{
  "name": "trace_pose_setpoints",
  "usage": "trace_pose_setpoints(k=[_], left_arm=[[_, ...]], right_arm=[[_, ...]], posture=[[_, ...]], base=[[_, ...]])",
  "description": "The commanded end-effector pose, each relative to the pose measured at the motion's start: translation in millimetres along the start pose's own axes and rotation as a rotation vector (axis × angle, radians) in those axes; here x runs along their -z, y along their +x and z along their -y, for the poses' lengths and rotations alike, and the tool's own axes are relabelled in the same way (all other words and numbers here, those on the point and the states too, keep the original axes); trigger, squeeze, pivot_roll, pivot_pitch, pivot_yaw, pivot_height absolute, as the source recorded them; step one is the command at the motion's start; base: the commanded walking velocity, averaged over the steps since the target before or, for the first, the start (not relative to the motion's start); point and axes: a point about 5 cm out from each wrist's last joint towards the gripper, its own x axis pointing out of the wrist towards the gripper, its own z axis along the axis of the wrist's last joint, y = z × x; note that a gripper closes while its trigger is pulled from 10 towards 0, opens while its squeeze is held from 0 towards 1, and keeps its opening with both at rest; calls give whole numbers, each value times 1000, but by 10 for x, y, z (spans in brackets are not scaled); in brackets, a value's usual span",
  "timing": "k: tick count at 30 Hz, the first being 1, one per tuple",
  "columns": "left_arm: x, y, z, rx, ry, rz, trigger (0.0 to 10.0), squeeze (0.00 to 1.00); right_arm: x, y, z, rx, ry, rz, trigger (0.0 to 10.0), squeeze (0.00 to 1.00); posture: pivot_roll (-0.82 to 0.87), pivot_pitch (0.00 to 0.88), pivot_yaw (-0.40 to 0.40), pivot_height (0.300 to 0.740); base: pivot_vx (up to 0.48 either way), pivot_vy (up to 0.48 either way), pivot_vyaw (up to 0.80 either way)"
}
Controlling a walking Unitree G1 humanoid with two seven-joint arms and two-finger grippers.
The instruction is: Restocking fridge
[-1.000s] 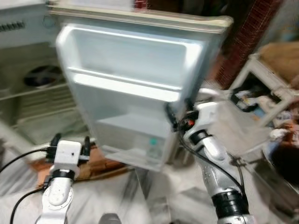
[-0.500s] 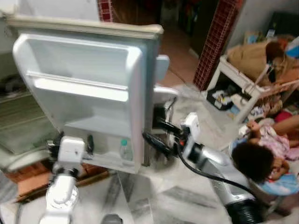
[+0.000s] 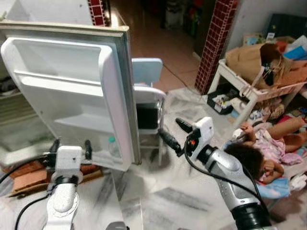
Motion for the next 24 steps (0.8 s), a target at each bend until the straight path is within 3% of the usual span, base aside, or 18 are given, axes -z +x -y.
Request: trace_pose_setpoints(k=[1,3,5,15,24], left_arm=[[-31,2,-89,-50,34,16,10000,0],[-35,-7,-137,-83,46,20,10000,0],[-31,-12,-134,-80,36,15,10000,0],[-36,-37,-91,-64,35,20,10000,0],[-26,-57,-44,-31,10,5,10000,0]], right_arm=[[2,47,-32,-9,23,-20,10000,0],[-17,46,-17,14,116,21,10000,0],[-34,39,38,86,125,58,10000,0],[-199,89,300,277,43,118,10000,0],[-336,212,347,335,-1,166,10000,0]], posture=[[75,43,10,740],[76,45,11,740],[80,45,9,740],[75,56,9,740],[81,61,1,740]], base=[[0,0,0],[0,0,0],[0,0,256],[0,0,715],[0,0,706]])
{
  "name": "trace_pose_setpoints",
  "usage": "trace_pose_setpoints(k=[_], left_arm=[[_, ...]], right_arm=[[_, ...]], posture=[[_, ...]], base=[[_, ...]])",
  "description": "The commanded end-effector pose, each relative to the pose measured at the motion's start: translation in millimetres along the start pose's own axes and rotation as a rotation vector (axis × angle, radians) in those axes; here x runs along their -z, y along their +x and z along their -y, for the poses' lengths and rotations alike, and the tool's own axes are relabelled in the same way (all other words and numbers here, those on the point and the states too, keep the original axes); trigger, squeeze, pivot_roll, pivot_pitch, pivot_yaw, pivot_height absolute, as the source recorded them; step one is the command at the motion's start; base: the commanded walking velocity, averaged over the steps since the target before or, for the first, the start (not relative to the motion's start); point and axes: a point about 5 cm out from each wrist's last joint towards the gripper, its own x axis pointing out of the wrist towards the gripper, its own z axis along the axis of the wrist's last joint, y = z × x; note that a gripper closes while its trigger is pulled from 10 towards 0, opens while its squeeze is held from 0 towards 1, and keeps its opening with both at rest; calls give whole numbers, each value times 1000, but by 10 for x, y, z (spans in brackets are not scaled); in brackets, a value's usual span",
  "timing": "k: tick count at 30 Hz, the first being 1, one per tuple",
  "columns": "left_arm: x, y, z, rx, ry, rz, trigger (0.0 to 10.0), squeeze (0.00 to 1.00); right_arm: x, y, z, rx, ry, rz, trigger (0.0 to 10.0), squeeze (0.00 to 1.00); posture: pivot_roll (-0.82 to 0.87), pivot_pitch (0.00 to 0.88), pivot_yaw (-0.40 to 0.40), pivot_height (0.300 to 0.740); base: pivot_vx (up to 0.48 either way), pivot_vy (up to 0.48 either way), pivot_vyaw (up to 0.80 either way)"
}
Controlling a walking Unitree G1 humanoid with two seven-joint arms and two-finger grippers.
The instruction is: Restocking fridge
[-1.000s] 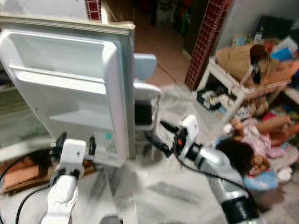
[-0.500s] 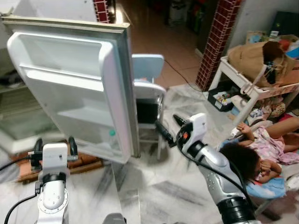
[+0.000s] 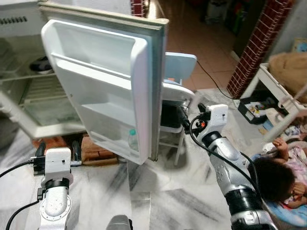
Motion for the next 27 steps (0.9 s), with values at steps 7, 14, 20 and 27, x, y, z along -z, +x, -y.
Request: trace_pose_setpoints(k=[7,14,20,27], left_arm=[[-11,-5,35,14,-17,-4,10000,0],[-65,45,57,30,-23,24,10000,0],[-123,62,17,25,-15,38,10000,0],[-78,-29,75,47,-34,15,10000,0]], right_arm=[[-60,55,7,22,-48,32,10000,0],[-13,30,29,26,-74,19,10000,0],[-27,-17,24,18,-108,27,10000,0],[-117,-22,118,73,-158,46,10000,0]], posture=[[81,62,-1,740],[104,56,-18,740],[124,59,7,740],[93,97,-2,740]], base=[[0,0,706],[0,0,707],[0,0,714],[0,0,512]])
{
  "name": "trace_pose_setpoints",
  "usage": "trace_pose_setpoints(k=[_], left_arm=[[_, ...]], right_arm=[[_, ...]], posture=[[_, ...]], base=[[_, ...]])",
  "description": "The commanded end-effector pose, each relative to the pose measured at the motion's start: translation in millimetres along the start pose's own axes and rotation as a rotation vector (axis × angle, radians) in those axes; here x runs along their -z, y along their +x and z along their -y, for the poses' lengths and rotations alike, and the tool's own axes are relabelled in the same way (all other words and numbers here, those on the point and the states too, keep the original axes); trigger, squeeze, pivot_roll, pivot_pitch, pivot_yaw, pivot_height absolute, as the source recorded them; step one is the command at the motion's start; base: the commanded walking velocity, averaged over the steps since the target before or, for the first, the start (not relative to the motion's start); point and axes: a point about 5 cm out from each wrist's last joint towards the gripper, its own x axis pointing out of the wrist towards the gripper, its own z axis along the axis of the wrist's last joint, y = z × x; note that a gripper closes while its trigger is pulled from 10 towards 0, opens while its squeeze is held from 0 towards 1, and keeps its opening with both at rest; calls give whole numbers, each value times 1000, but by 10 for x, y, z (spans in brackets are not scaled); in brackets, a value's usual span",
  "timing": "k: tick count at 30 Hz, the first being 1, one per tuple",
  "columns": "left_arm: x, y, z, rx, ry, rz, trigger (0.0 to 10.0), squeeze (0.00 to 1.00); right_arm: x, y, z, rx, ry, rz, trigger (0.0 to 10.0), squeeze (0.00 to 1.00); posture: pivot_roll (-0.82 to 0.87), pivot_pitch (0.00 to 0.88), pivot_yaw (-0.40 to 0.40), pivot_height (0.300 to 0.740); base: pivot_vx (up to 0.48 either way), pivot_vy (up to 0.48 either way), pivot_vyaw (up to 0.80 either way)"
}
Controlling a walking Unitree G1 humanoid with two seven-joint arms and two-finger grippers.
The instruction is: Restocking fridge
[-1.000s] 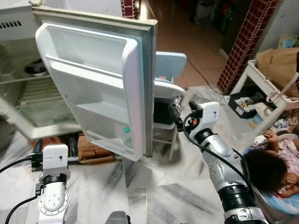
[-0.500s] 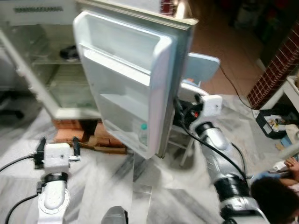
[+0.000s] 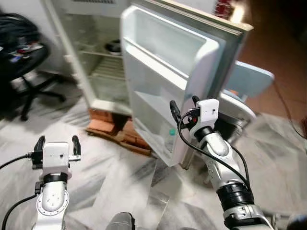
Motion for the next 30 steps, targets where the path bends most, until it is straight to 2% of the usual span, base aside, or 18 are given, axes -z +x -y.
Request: trace_pose_setpoints(k=[1,7,11,15,16,17,23,25,27,30], left_arm=[[-12,13,21,13,-5,-1,10000,0],[-7,40,23,29,-2,-7,10000,0],[-22,93,-18,10,-1,-1,10000,0],[-26,99,4,18,2,2,10000,0],[-30,94,21,33,6,3,10000,0],[-31,91,27,37,6,3,10000,0],[-36,87,34,38,5,4,10000,0],[-31,80,37,38,6,3,10000,0],[-33,70,35,38,6,3,10000,0],[-21,57,27,39,4,-2,10000,0]], right_arm=[[-29,-23,98,43,-6,8,10000,0],[85,-98,162,49,15,-38,10000,0],[-1,-29,110,52,1,10,10000,0],[-29,-13,161,103,6,18,10000,0],[-14,-26,212,139,-49,6,10000,0],[-2,-33,229,147,-55,1,10000,0],[168,-134,317,152,12,-73,10000,0],[251,-195,260,88,64,-112,10000,0],[307,-289,201,20,68,-128,10000,0],[369,-361,170,-6,141,-163,10000,0]], posture=[[93,97,-2,740],[90,83,-19,740],[79,93,-1,740],[72,99,4,740],[70,102,7,740],[70,104,4,740],[75,108,-3,740],[77,112,-7,740],[78,117,-10,740],[73,119,-9,740]], base=[[0,0,0],[0,0,0],[0,0,0],[0,0,0],[0,0,0],[0,0,0],[0,0,0],[0,0,0],[0,0,0],[0,0,0]])
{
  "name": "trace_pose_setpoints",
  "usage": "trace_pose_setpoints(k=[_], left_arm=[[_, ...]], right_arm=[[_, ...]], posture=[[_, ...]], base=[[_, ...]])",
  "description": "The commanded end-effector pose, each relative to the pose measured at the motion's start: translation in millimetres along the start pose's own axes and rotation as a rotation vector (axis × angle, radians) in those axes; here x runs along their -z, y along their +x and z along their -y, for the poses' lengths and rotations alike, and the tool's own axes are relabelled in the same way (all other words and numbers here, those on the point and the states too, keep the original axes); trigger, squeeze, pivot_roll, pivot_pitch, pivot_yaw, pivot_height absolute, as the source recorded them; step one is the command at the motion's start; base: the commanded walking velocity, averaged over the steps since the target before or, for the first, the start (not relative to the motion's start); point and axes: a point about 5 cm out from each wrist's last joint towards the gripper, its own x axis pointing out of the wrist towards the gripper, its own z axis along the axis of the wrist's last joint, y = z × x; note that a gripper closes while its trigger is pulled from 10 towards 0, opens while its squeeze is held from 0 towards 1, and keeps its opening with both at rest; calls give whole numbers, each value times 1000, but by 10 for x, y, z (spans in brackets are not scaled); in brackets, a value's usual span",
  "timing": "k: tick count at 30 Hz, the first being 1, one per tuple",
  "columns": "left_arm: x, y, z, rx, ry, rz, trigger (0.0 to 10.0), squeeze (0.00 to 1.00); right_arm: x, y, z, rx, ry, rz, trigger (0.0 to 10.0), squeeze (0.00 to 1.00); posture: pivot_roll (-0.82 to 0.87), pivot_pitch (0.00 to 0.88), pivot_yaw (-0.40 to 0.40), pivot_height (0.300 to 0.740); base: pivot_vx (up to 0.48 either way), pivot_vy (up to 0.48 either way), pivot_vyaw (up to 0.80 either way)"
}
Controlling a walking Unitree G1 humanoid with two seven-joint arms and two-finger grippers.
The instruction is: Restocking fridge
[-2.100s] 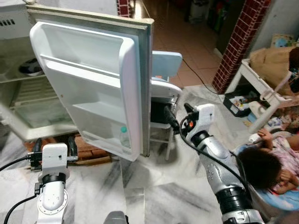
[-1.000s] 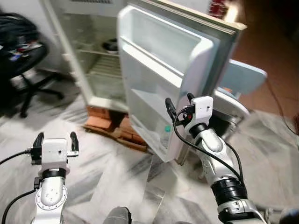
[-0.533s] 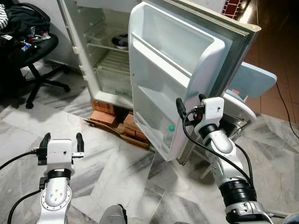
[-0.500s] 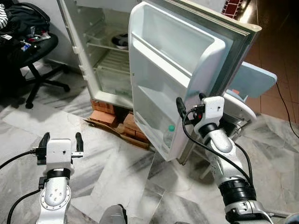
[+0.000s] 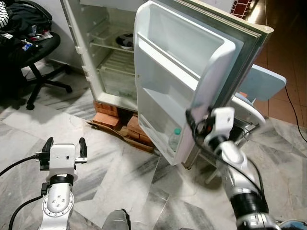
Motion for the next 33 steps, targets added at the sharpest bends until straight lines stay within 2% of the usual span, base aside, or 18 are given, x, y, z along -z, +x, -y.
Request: trace_pose_setpoints(k=[1,4,7,13,22,25,30,33], left_arm=[[17,-20,-11,2,4,-12,10000,0],[24,-24,-5,5,5,-15,10000,0],[25,-23,-4,9,5,-17,10000,0],[32,-33,3,14,9,-25,10000,0],[64,-91,-21,13,29,-48,10000,0],[65,-96,-28,12,30,-51,10000,0],[69,-96,-12,25,38,-54,10000,0],[70,-99,-8,32,41,-55,10000,0]], right_arm=[[-115,27,-23,-28,22,36,10000,0],[-93,6,-27,-69,43,15,10000,0],[0,-35,18,-102,-4,-61,10000,0],[-53,53,293,100,-70,-78,10000,0],[-294,201,472,223,-146,-23,10000,0],[-327,233,486,234,-147,-12,10000,0],[-463,325,465,242,-95,38,10000,0],[-620,411,358,185,-31,107,10000,0]], posture=[[73,119,-9,740],[74,118,-9,740],[74,116,-9,740],[77,125,-9,740],[107,140,-14,740],[110,144,-15,740],[112,142,-12,740],[113,140,-10,740]], base=[[0,0,0],[0,0,0],[0,0,0],[0,0,0],[0,0,0],[0,0,0],[0,0,0],[0,0,0]])
